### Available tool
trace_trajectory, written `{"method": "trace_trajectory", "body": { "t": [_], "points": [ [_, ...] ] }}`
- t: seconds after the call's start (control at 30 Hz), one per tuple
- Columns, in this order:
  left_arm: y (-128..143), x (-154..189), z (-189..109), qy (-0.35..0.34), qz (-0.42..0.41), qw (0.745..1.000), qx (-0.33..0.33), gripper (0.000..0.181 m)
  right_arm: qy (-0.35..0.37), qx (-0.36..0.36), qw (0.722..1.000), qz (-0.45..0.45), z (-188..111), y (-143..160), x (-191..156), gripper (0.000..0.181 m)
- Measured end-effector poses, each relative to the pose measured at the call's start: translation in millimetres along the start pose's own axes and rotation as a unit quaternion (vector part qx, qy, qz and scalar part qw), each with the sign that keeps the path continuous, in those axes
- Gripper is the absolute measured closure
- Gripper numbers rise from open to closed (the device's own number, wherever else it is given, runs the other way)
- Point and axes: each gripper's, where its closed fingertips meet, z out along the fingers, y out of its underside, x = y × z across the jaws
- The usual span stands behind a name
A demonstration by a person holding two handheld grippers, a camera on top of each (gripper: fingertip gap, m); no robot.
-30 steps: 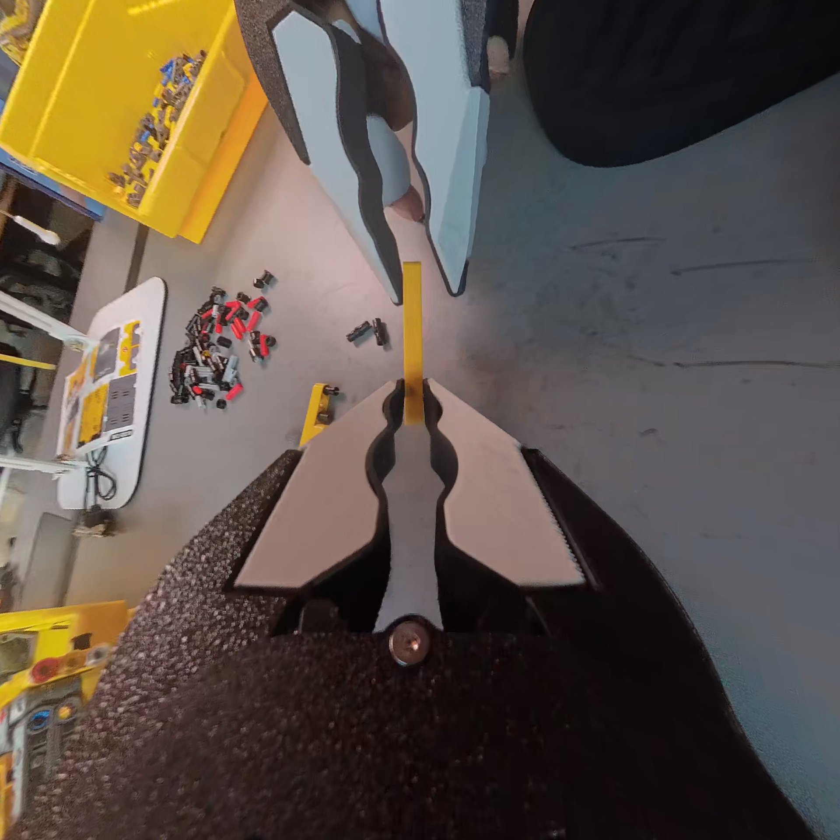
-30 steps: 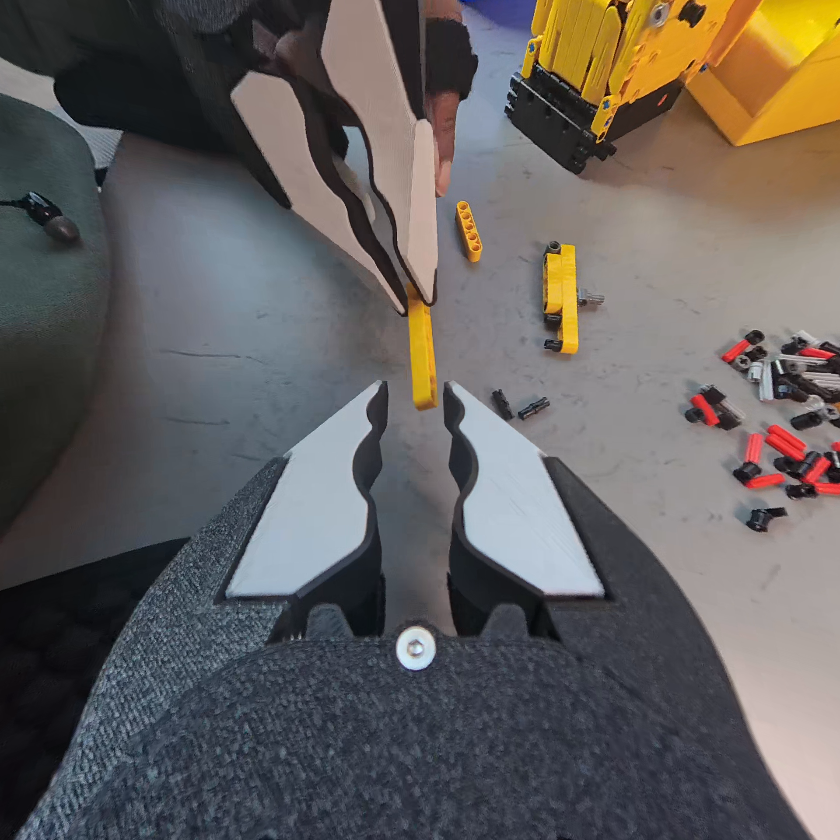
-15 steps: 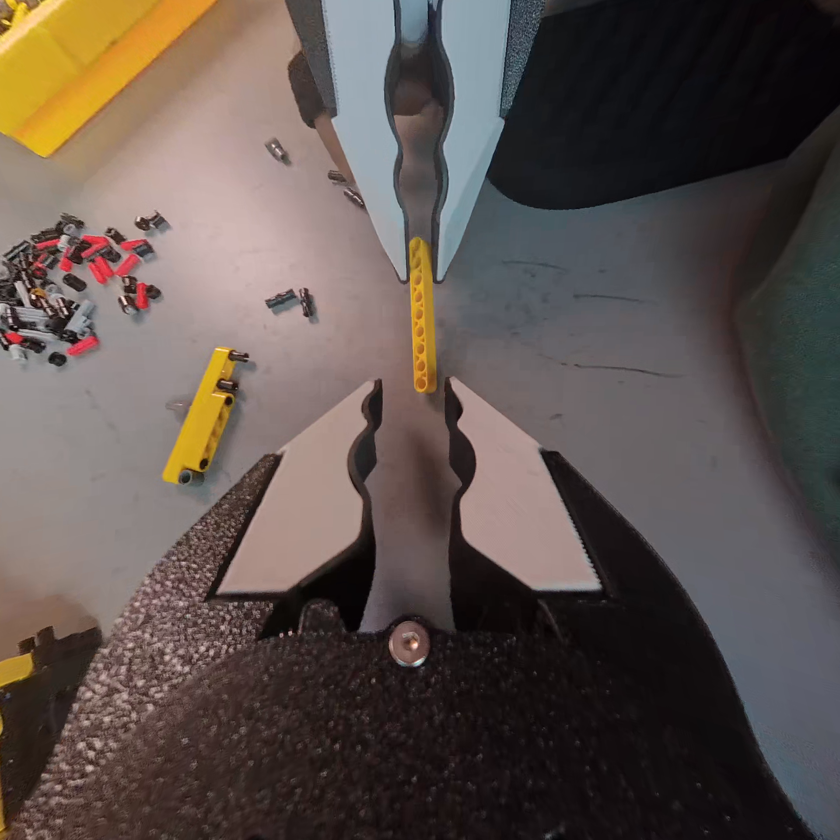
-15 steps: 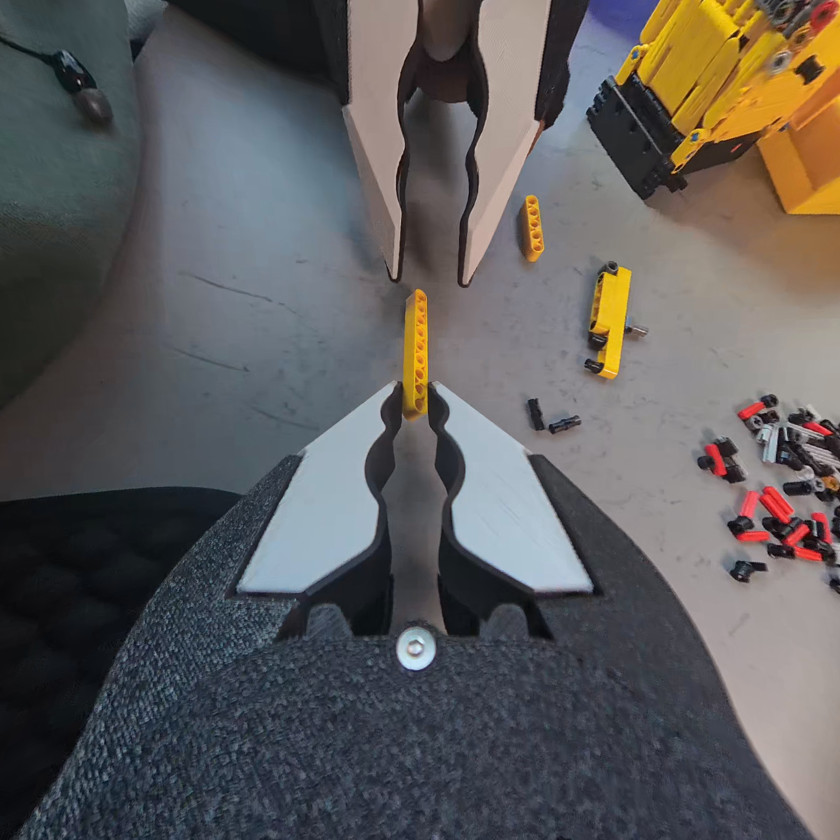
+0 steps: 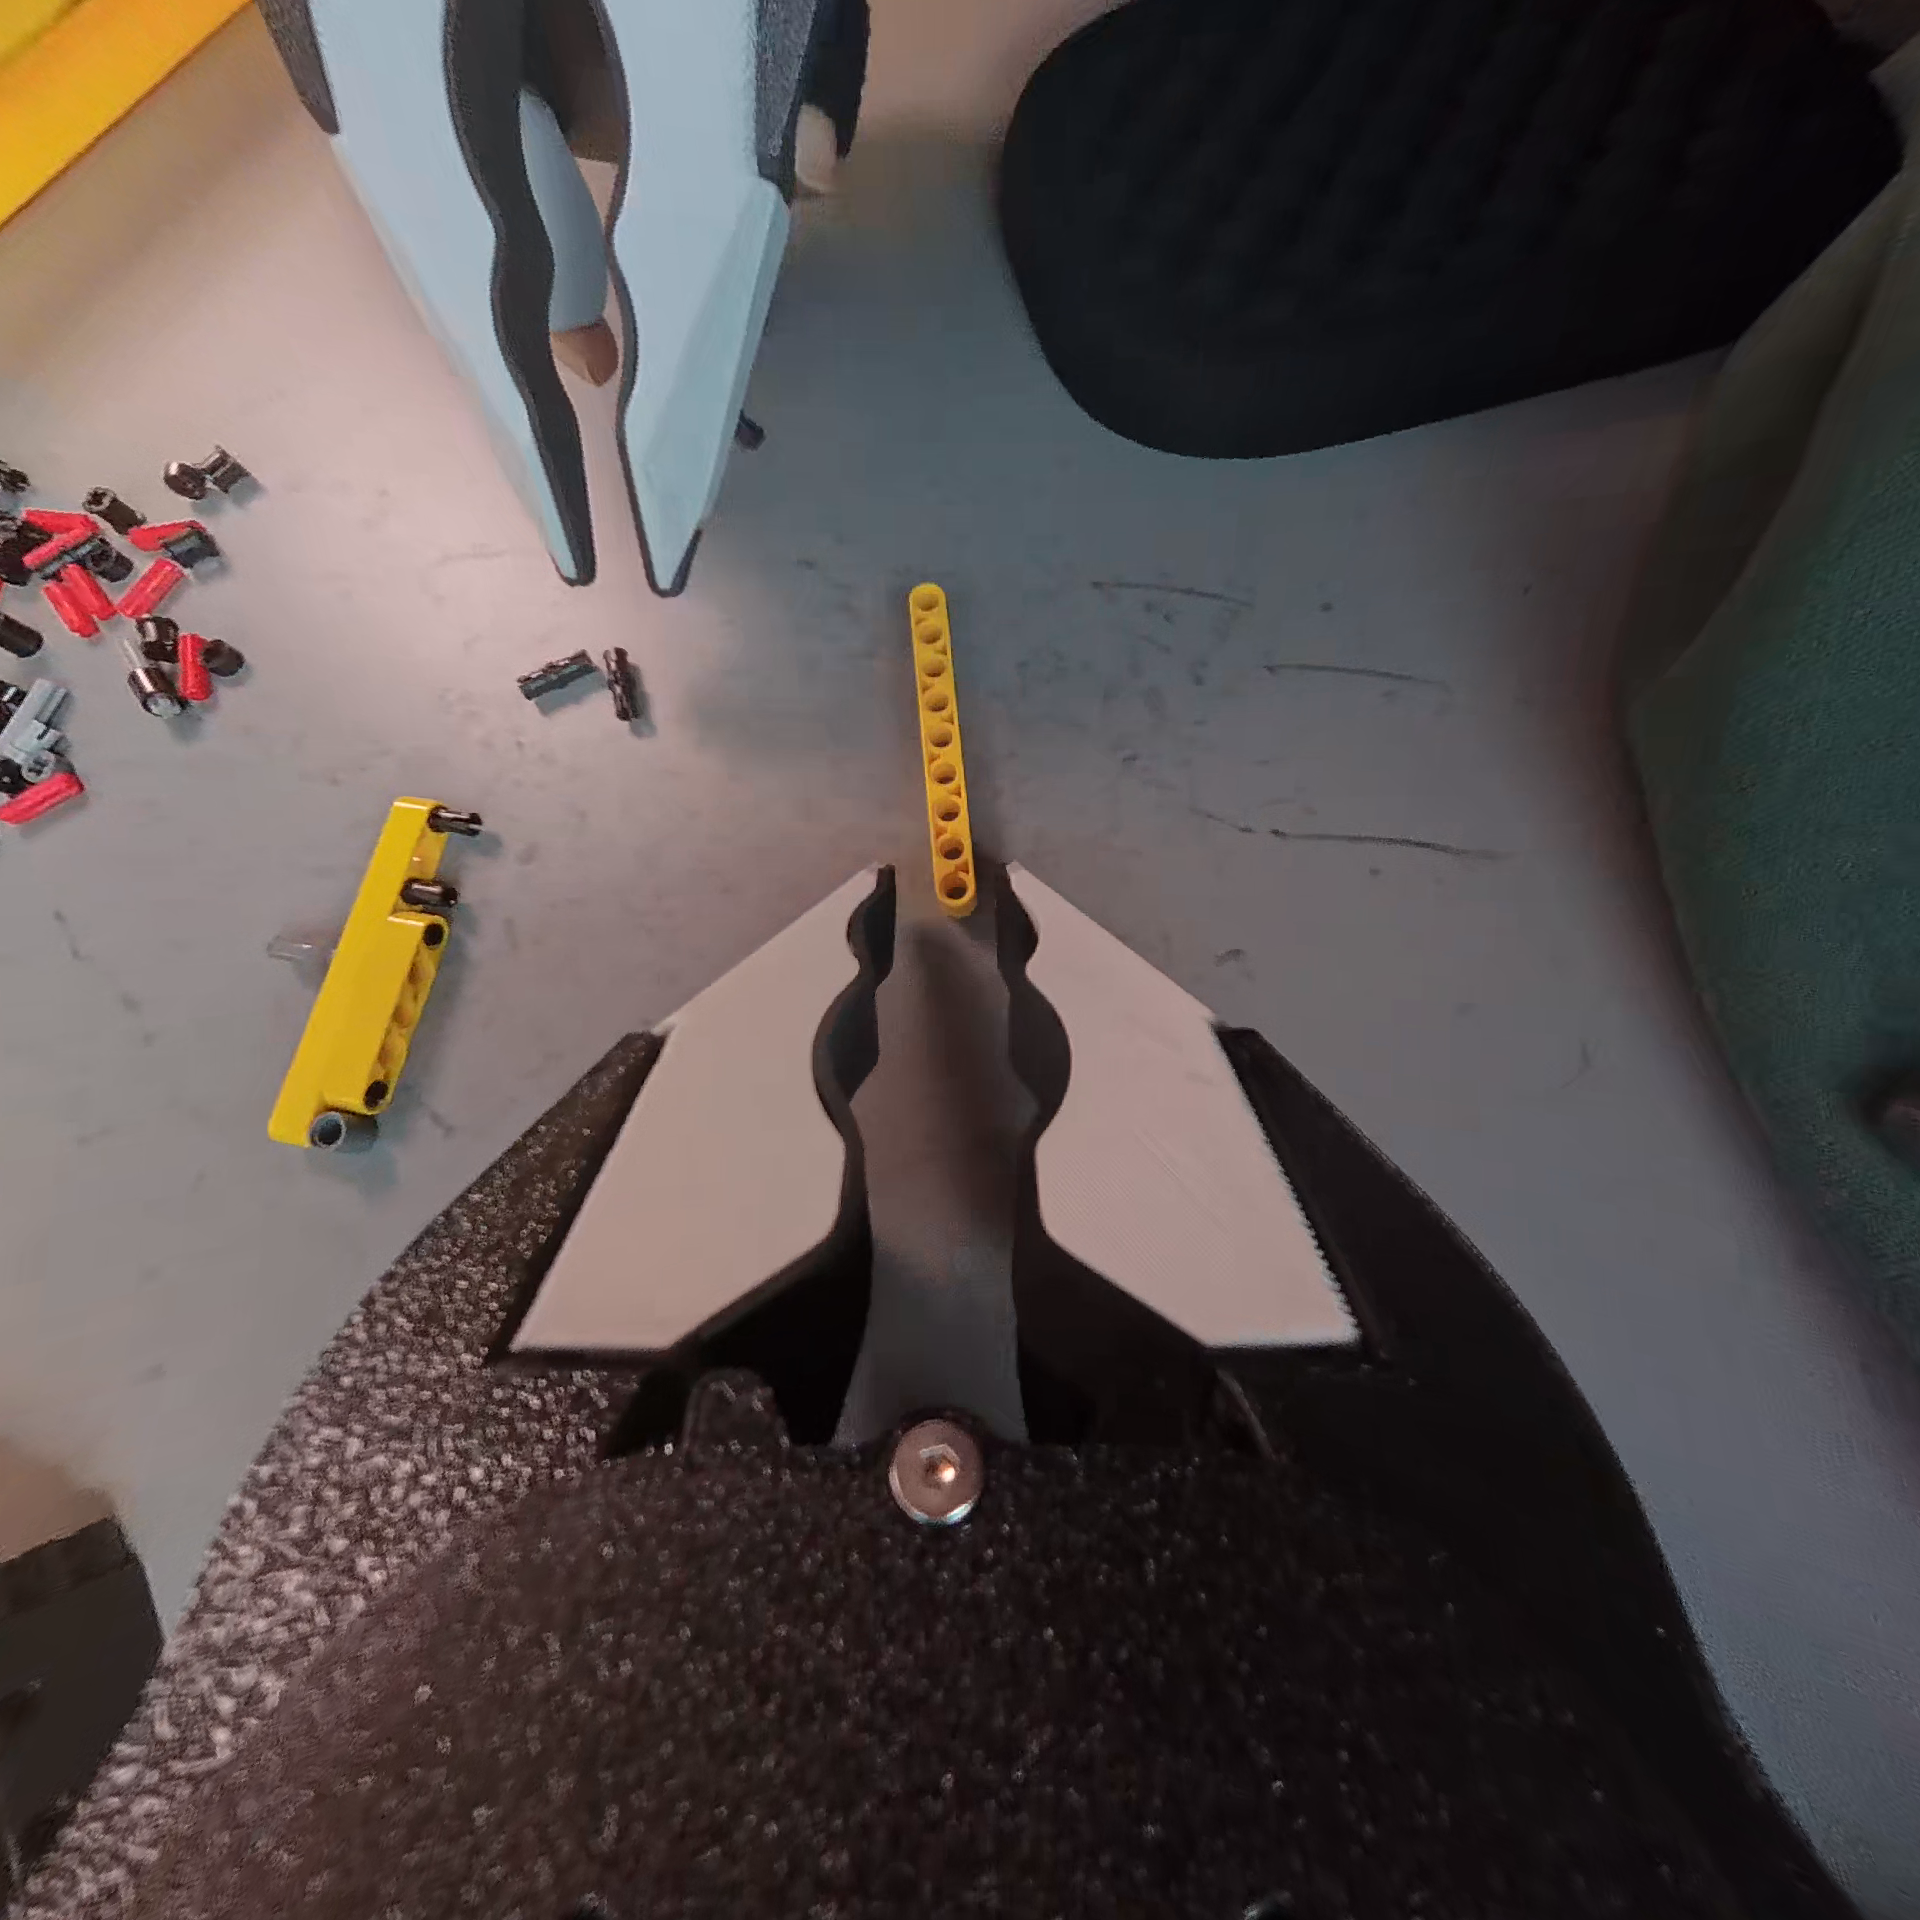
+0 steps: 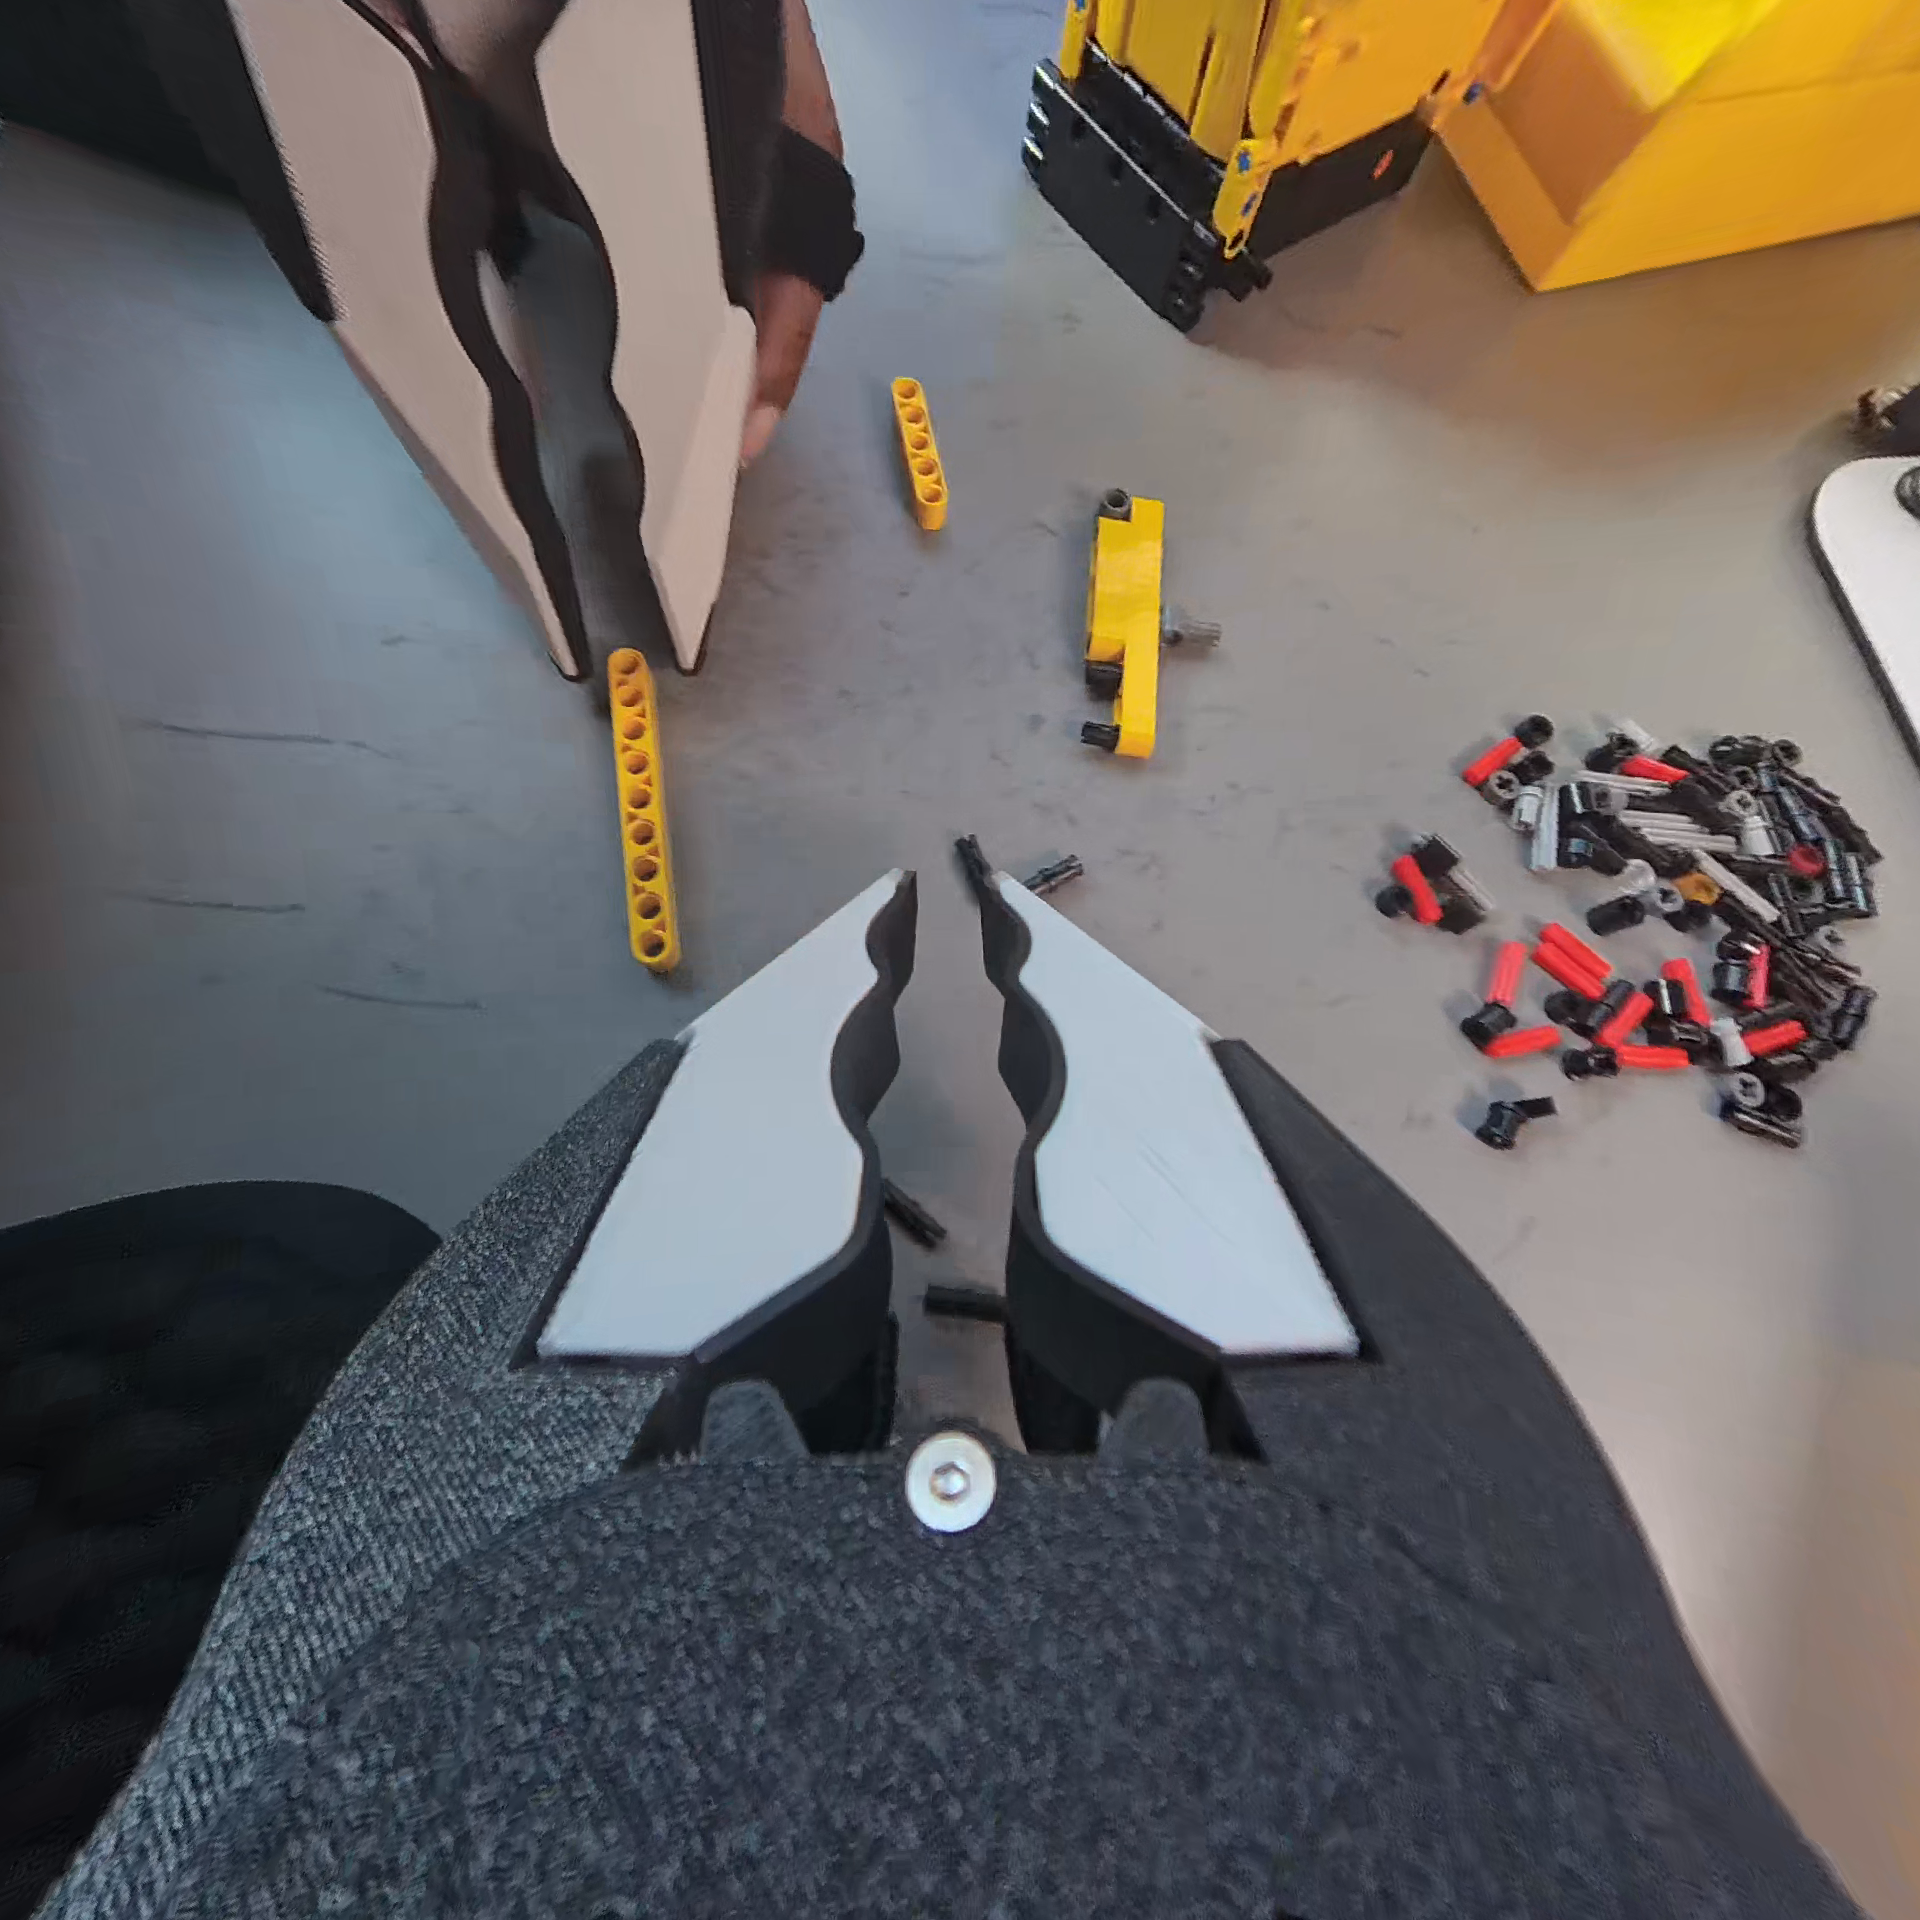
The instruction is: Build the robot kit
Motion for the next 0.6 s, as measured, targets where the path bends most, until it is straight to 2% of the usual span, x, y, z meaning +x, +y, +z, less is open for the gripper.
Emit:
{"method": "trace_trajectory", "body": {
  "t": [0.33,0.6],
  "points": [
    [-19.8,-29.7,-26.1,-0.052,-0.074,0.991,0.102,0.157,-0.055,-0.081,0.995,-0.037,20.7,7.3,3.2,0.171],
    [-33.4,-42.2,-40.1,-0.065,-0.113,0.977,0.166,0.163,-0.079,-0.079,0.994,-0.009,20.3,9.2,-0.6,0.177]
  ]
}}
